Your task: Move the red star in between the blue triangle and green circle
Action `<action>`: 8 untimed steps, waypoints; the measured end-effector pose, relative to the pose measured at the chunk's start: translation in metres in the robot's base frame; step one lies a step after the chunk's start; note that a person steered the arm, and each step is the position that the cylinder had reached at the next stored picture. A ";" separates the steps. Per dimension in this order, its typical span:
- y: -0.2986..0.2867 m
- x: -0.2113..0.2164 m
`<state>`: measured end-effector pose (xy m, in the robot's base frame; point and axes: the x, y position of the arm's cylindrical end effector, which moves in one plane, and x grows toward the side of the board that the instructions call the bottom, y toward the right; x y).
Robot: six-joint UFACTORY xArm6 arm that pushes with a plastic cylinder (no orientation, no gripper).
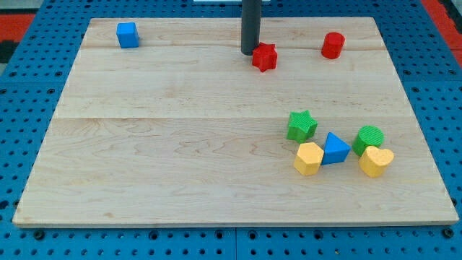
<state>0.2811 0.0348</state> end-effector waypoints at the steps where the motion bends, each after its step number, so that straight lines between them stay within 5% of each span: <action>1: 0.023 0.000; 2: 0.046 0.001; 5: 0.062 0.119; 8: 0.113 0.167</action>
